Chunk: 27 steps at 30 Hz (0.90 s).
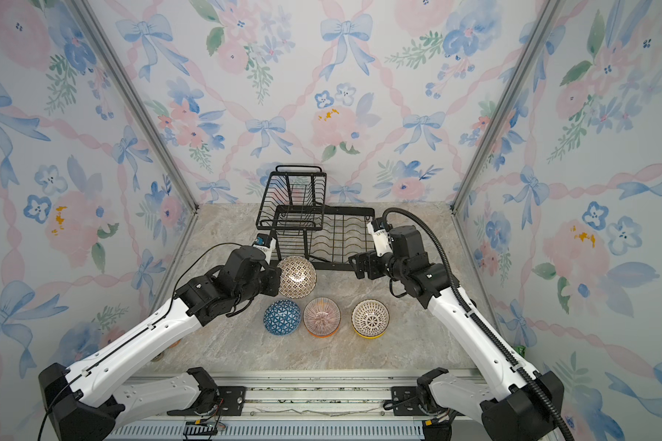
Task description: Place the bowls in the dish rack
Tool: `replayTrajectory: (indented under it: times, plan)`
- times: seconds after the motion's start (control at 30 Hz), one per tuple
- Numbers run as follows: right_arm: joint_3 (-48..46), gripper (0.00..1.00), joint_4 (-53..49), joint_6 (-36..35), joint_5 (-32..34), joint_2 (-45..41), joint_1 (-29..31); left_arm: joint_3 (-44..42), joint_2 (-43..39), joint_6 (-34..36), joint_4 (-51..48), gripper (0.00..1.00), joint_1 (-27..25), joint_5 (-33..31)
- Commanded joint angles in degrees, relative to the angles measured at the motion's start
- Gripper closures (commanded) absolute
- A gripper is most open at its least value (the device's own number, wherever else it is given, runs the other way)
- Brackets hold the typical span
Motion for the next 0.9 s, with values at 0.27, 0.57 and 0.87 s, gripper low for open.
replayTrajectory:
  times: [0.27, 0.57, 0.87]
  plan:
    - [2.3, 0.01, -2.0, 4.1, -0.3, -3.9, 7.1, 0.0, 4.9, 3.4, 19.2, 1.0, -4.6, -2.4]
    - [2.8, 0.21, -0.7, 6.8, 5.8, -0.7, 9.8, 1.0, 8.2, 3.9, 26.0, 1.0, -5.9, -0.5]
    - [2.0, 0.44, 1.9, 10.6, 8.7, 1.4, 9.8, 1.1, 9.7, 3.9, 29.4, 1.0, -6.8, 0.4]
